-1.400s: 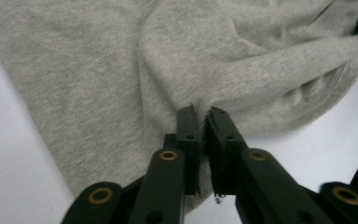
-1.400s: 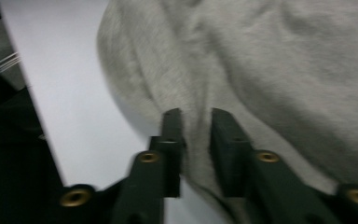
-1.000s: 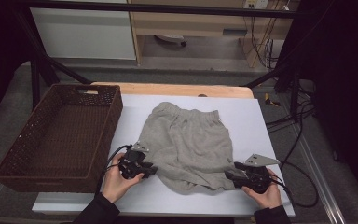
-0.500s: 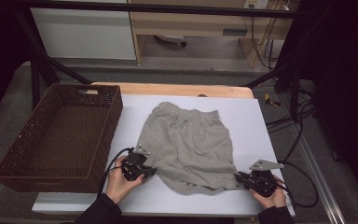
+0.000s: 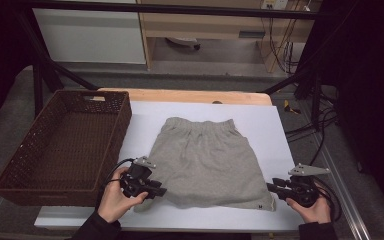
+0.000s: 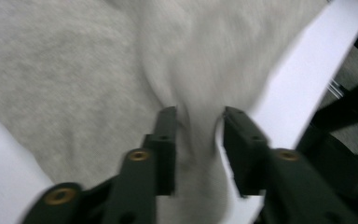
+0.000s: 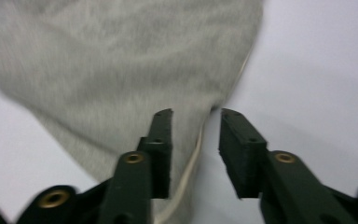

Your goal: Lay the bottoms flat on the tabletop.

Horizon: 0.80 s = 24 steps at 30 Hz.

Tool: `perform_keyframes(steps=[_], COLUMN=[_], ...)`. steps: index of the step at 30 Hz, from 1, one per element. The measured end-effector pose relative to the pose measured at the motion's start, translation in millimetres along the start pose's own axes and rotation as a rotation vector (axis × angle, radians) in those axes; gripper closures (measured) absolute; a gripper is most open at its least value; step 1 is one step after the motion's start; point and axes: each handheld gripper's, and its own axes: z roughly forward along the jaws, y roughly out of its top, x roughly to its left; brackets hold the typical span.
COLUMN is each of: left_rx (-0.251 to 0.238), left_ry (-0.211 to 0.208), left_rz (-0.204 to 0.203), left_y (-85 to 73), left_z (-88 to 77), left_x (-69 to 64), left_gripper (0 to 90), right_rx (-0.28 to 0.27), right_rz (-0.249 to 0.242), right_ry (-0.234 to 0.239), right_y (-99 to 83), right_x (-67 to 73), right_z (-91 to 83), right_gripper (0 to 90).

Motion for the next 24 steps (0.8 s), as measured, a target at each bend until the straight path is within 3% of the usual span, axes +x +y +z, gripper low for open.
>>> perform_keyframes(steps=[2, 6, 12, 20, 24], left_rx=[-0.028, -0.075, -0.111, -0.163, -0.171], left_ry=[0.024, 0.071, 0.121, 0.188, 0.235], left_rz=[0.000, 0.000, -0.021, -0.067, -0.103], left_y=[2.5, 10.1, 23.3, 34.9, 38.8], left_z=[2.1, 5.7, 16.7, 31.6, 38.6], left_x=[5.4, 19.5, 41.4, 68.9, 81.4], left_gripper=[51.2, 35.9, 24.2, 24.5, 30.7], right_rx=[-0.033, -0.085, -0.098, -0.102, -0.085], right_rz=[-0.022, -0.016, -0.027, -0.015, -0.026], right_ry=[-0.018, -0.047, -0.055, -0.081, -0.085], right_y=[4.2, 14.1, 31.5, 51.1, 56.5], right_x=[-1.6, -7.4, -17.8, -32.3, -38.7], right_z=[5.5, 22.1, 50.2, 76.6, 88.9], right_gripper=[51.3, 35.7, 30.9, 33.8, 38.6])
